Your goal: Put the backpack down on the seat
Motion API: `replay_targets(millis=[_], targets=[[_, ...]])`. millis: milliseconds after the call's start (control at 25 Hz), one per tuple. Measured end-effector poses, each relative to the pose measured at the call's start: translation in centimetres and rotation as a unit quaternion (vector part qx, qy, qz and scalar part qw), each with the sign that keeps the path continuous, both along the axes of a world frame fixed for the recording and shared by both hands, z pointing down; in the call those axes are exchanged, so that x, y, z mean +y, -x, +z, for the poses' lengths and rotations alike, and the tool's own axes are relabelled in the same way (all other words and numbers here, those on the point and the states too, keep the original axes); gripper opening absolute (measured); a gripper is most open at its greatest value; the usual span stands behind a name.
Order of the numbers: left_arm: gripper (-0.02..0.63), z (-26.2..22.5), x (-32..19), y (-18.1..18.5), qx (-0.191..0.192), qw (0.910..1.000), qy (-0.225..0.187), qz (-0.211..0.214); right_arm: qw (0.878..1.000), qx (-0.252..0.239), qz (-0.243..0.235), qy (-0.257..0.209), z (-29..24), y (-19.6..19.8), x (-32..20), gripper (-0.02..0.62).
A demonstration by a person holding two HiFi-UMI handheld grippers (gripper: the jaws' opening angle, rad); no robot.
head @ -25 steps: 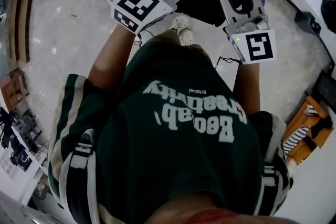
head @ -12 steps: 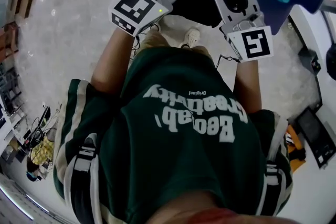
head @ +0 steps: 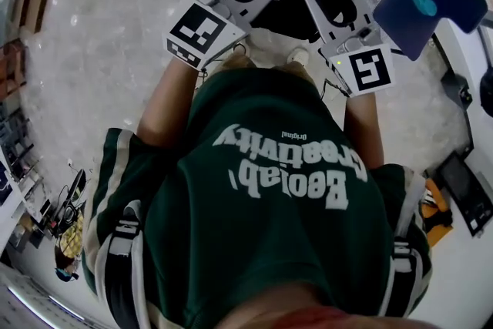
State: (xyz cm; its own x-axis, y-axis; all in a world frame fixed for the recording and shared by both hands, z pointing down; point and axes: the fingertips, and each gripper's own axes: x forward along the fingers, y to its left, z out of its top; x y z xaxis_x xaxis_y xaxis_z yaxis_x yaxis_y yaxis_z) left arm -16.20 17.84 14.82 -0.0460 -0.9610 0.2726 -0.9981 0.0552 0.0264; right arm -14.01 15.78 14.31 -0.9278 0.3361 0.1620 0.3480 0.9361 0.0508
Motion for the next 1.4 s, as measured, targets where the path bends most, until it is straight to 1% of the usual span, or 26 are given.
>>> replay_targets(millis=[200, 360, 440, 600, 800, 1040, 1160, 1400], targets=[[0.086, 1.2, 4.7, 5.8, 0.007, 0.9996, 0.003, 0.028, 1.000, 0.016, 0.027, 0.003, 1.3, 5.6, 4.8, 0.074], [0.087, 1.7, 5.7, 10.3, 0.011, 0.9990, 0.009, 0.043, 0.999, 0.026, 0.044, 0.007, 2.0, 10.1, 5.8, 0.074], [0.087, 2.2, 5.7, 11.3, 0.012, 0.9985, 0.014, 0.051, 0.998, 0.030, 0.052, 0.010, 2.6, 11.0, 5.8, 0.074], [0.087, 3.4, 5.4, 11.8, 0.009, 0.9983, 0.019, 0.054, 0.998, 0.029, 0.055, 0.016, 3.8, 11.3, 5.8, 0.074], [0.087, 4.8, 3.2, 14.1, 0.015, 0.9982, 0.033, 0.048, 0.998, 0.033, 0.050, 0.021, 5.1, 13.6, 3.6, 0.074], [0.087, 6.9, -0.6, 18.3, 0.035, 0.9968, 0.064, 0.033, 0.998, 0.049, 0.029, 0.027, 6.8, 17.6, -0.3, 0.074], [0.087, 8.5, -2.6, 20.2, 0.043, 0.9959, 0.077, 0.023, 0.998, 0.056, 0.022, 0.037, 8.2, 19.5, -2.4, 0.074], [0.087, 12.7, -5.8, 24.3, 0.059, 0.9930, 0.101, 0.018, 0.995, 0.097, 0.004, 0.020, 12.8, 23.1, -5.9, 0.074]])
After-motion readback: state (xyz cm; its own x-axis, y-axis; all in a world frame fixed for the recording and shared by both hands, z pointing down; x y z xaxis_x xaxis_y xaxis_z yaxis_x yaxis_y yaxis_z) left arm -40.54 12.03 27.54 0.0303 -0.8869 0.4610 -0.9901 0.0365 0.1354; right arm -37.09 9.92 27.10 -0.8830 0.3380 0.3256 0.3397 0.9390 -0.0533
